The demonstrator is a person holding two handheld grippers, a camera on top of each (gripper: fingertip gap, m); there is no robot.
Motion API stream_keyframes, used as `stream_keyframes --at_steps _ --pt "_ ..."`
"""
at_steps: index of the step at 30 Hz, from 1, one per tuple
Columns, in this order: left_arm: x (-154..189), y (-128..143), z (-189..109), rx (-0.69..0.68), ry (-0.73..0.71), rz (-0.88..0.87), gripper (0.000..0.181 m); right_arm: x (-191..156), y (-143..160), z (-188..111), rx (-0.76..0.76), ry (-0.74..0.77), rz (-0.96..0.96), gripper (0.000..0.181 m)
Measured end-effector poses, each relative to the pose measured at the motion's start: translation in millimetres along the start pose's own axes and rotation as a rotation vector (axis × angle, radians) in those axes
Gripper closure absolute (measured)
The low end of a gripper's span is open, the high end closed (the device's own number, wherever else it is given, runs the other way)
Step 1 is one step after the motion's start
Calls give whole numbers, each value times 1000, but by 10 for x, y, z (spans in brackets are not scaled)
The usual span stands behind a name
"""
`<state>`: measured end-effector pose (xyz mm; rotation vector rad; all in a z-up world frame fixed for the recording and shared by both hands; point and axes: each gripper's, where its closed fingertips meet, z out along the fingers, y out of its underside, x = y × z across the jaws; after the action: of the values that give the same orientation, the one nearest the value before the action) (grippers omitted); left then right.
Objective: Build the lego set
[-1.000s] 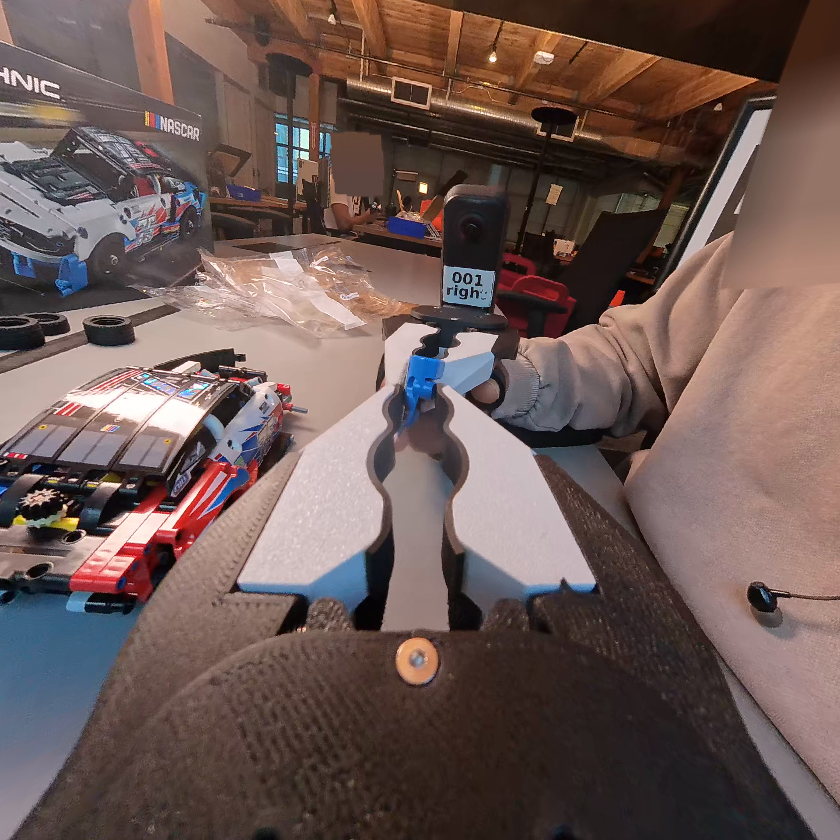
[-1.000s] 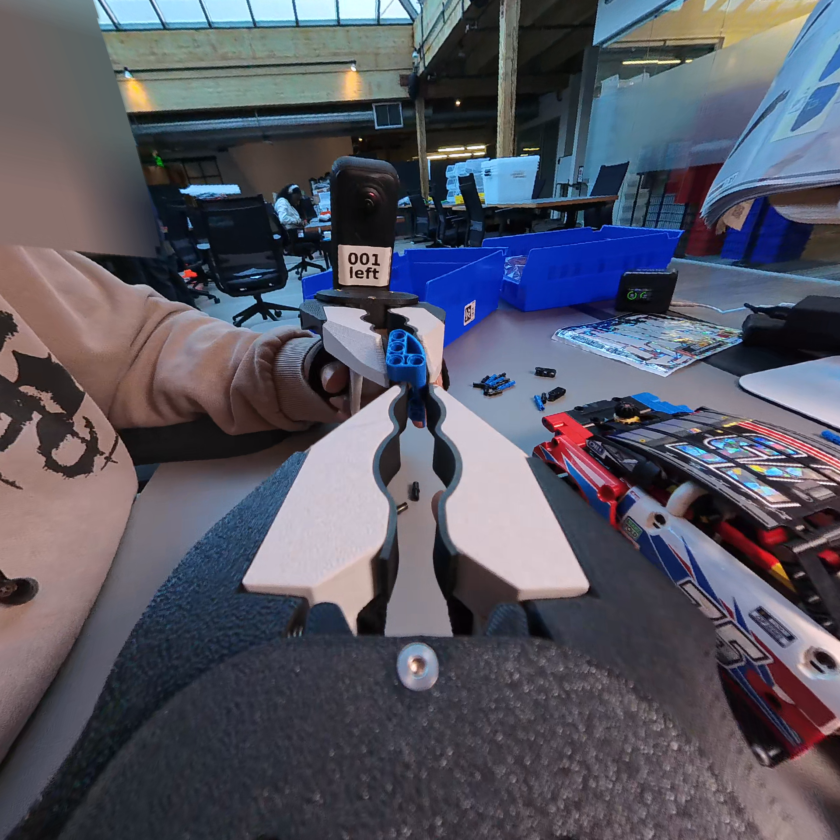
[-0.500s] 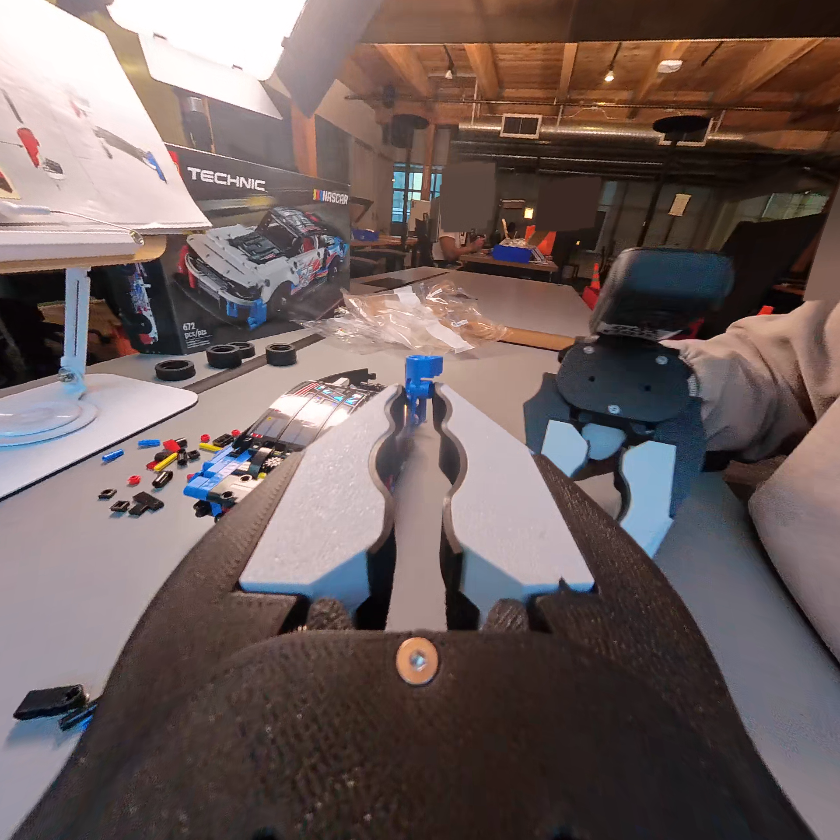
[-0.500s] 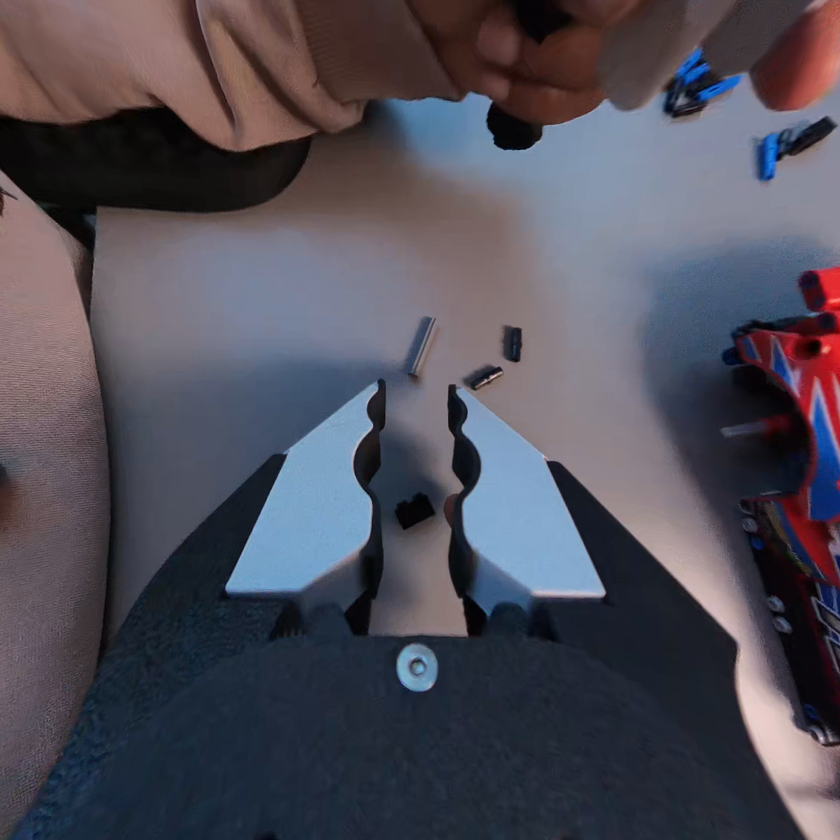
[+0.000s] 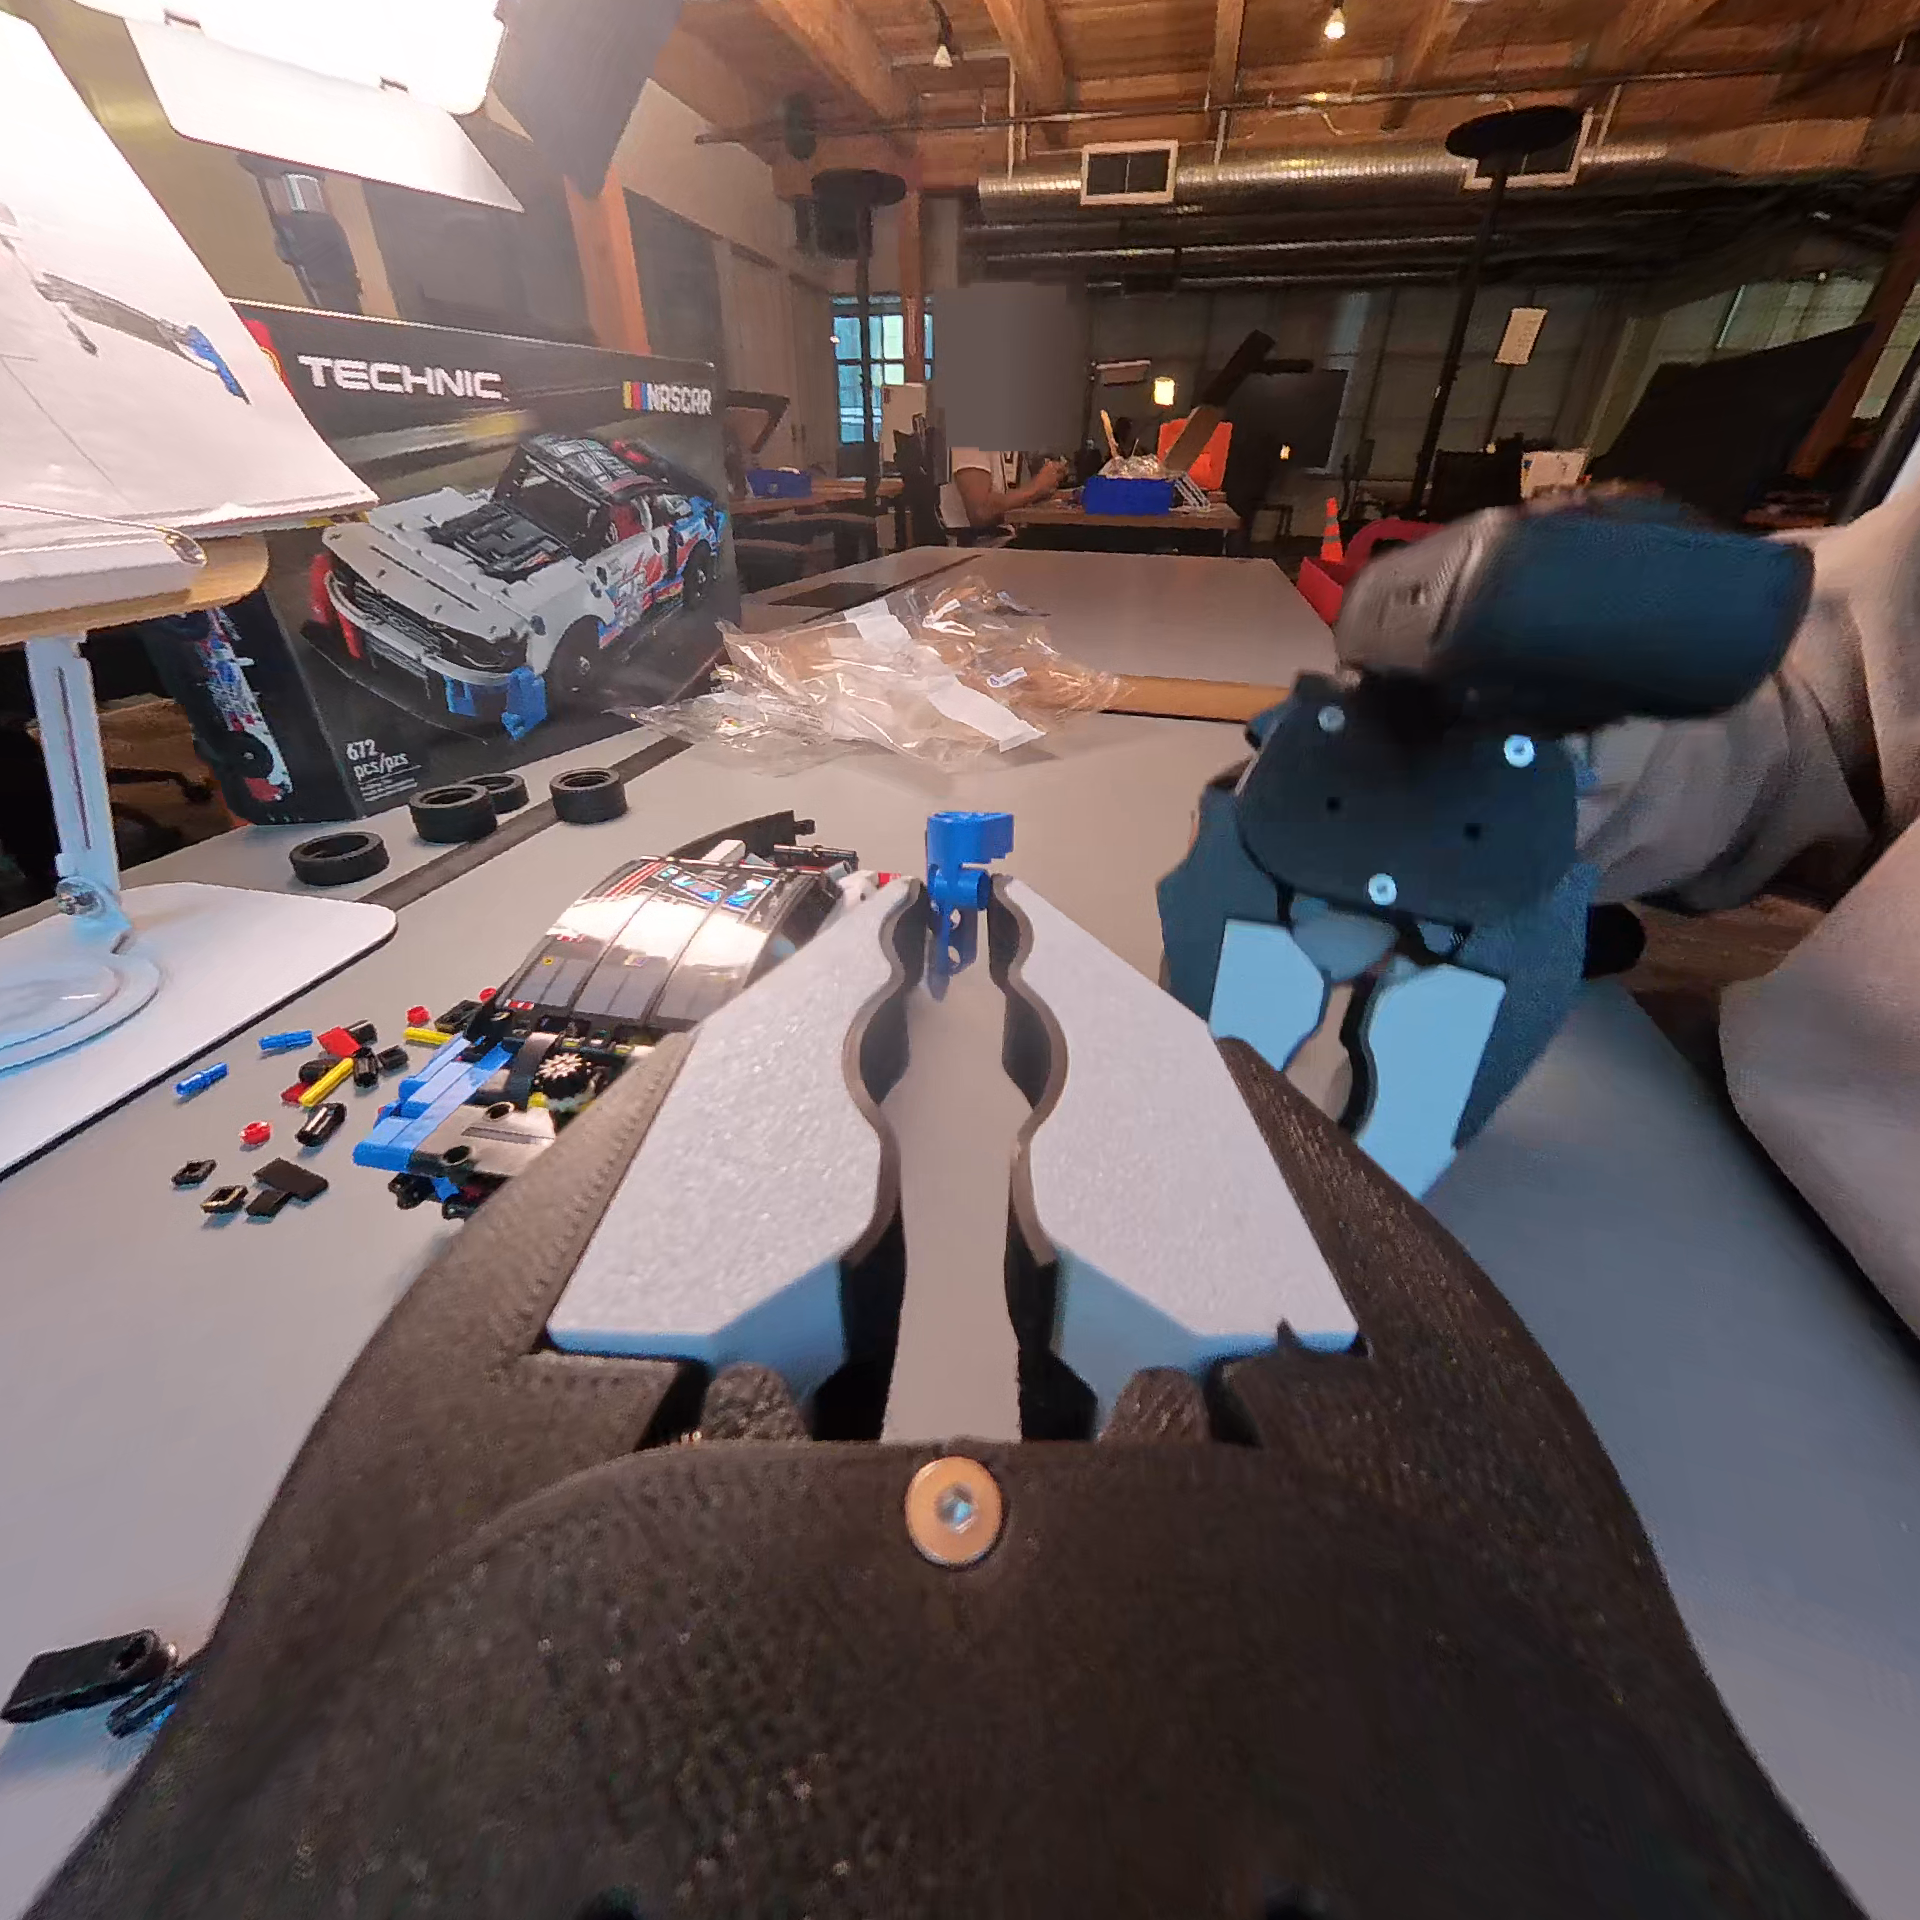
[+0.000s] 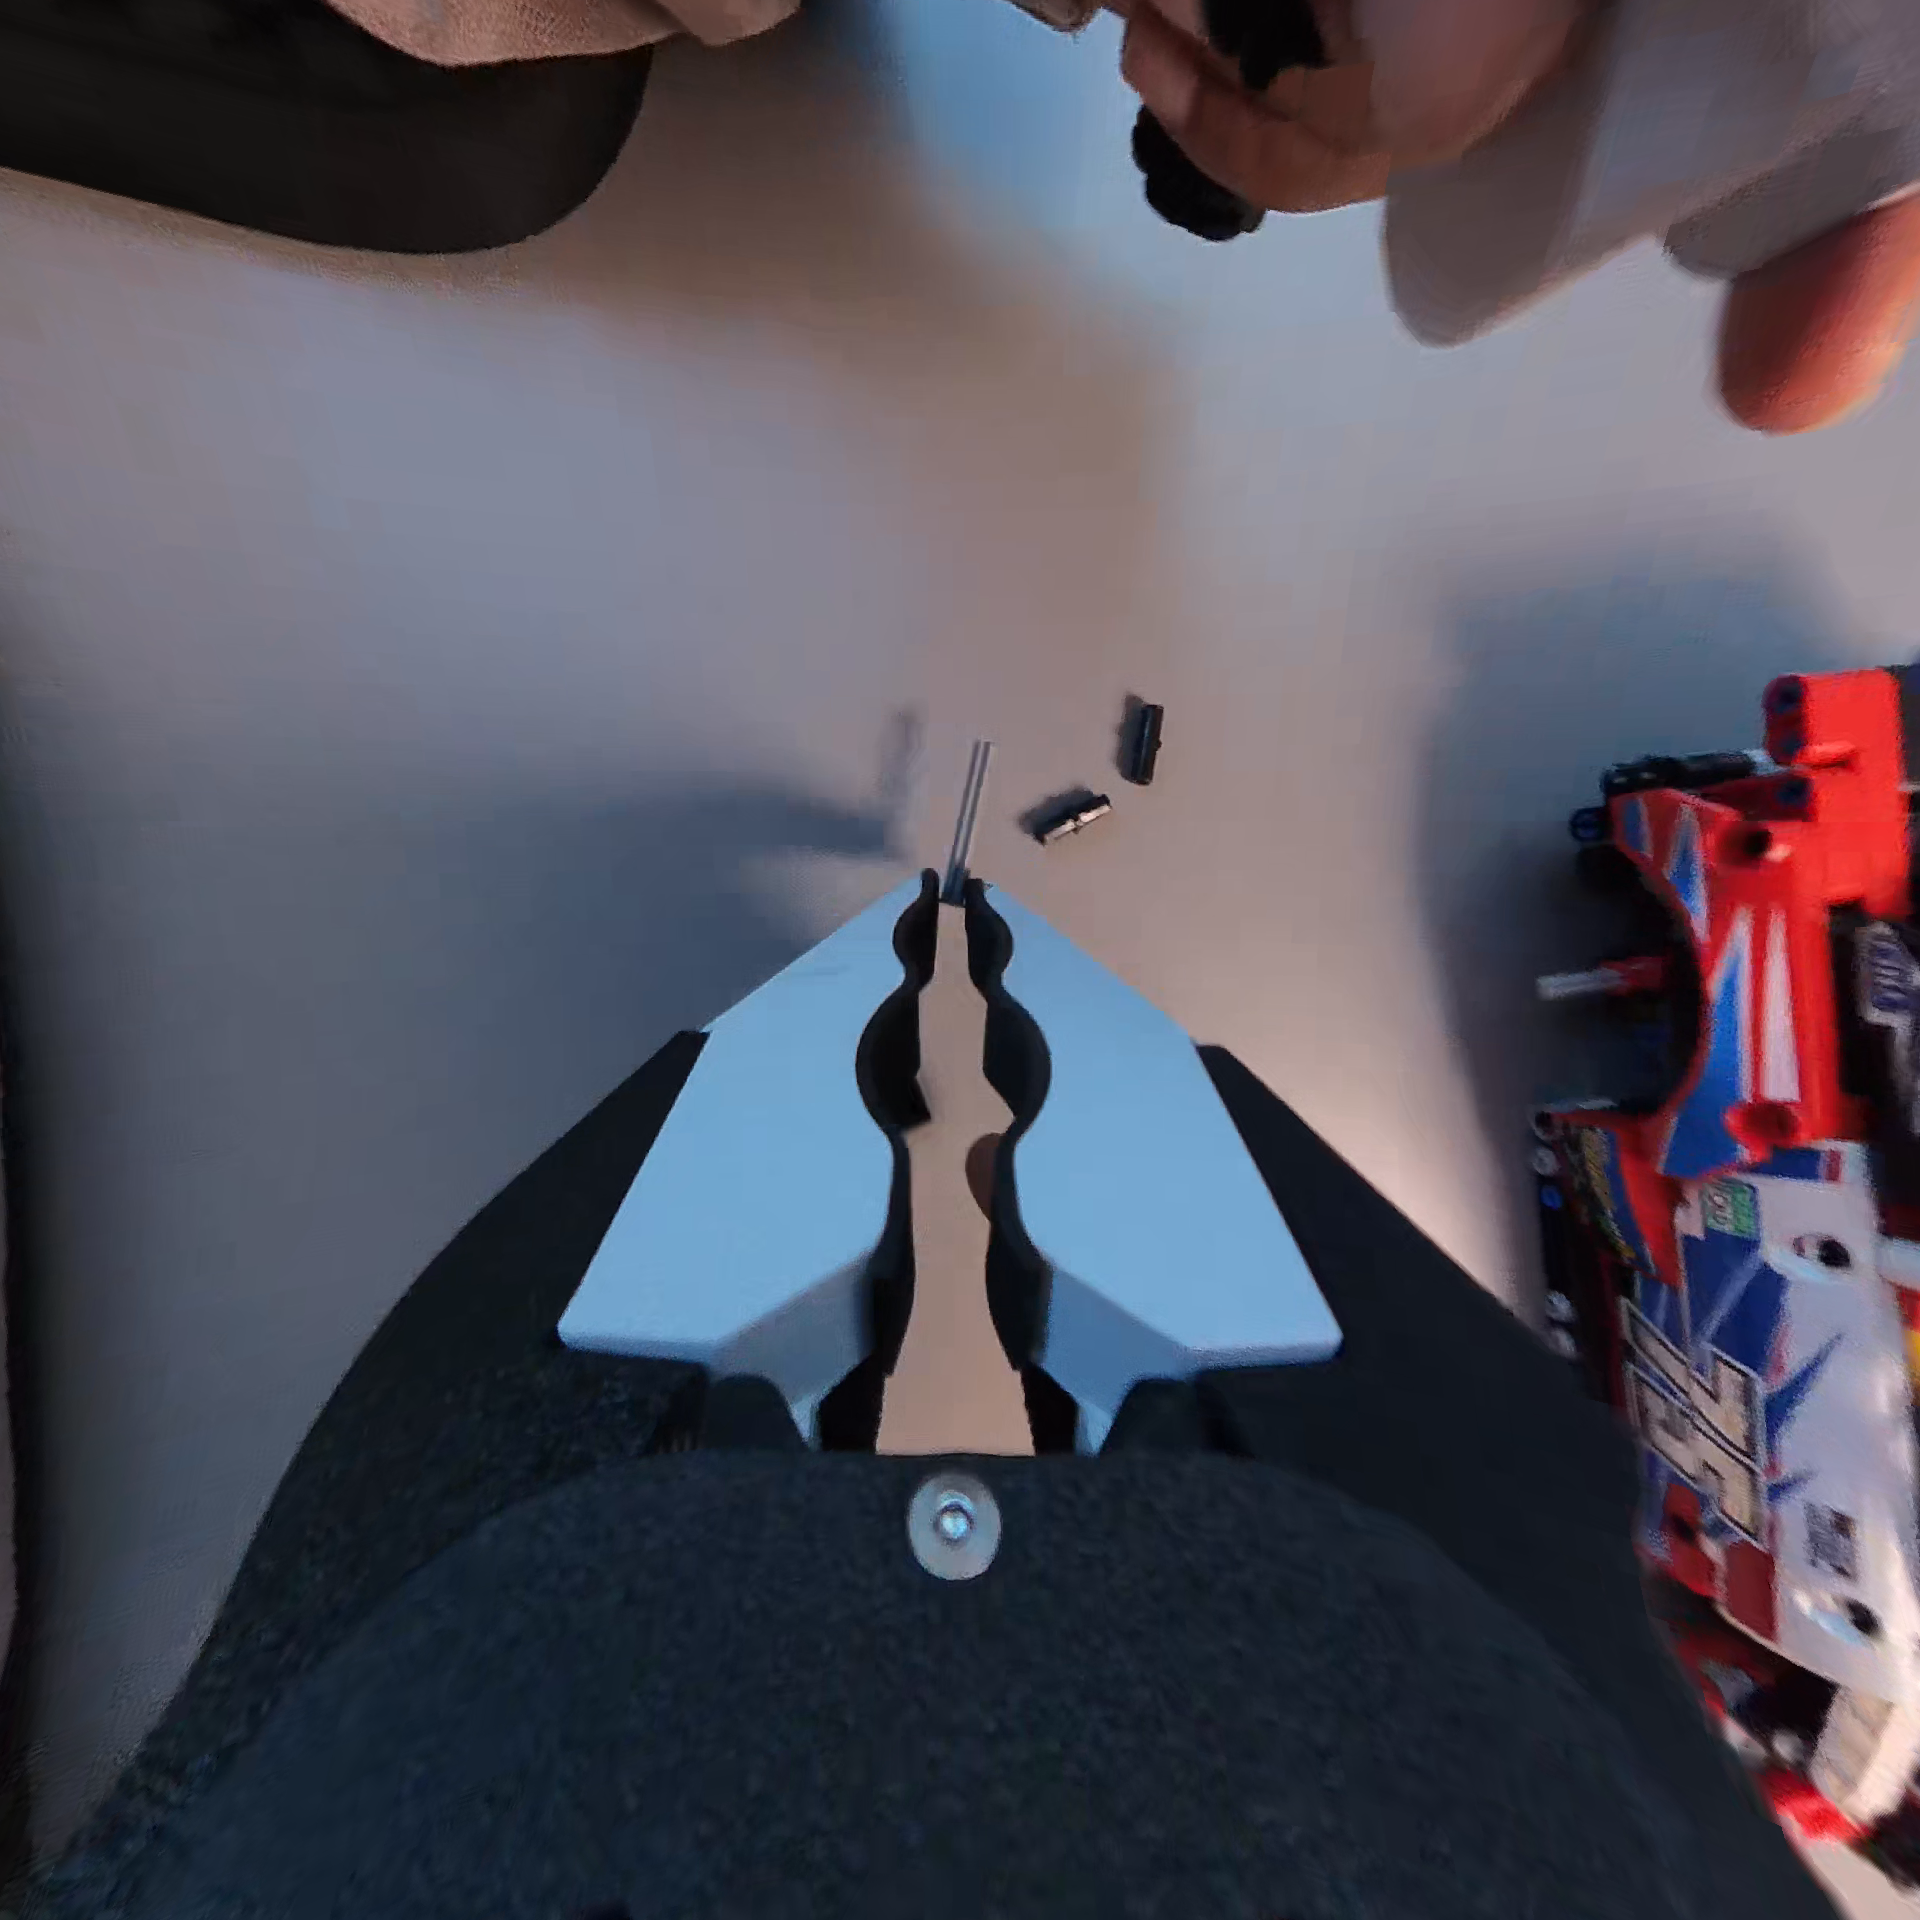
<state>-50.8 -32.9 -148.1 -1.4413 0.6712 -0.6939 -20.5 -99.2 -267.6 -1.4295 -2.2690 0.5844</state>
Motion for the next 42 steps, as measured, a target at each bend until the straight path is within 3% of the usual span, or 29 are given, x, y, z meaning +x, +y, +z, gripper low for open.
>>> stream_keyframes --at_steps 7,12,21,42 --pt "234 212 127 -143 68 125 172 359 199 -855 -11 116 -132 179" --pt "336 287 197 -166 92 154 173 462 215 -1134 -23 111 -150 179" --pt "442 484 318 -242 93 209 173 555 226 -1170 -105 33 -144 179" --pt "338 423 336 -215 17 204 174 591 31 -1231 -391 -176 -154 179"
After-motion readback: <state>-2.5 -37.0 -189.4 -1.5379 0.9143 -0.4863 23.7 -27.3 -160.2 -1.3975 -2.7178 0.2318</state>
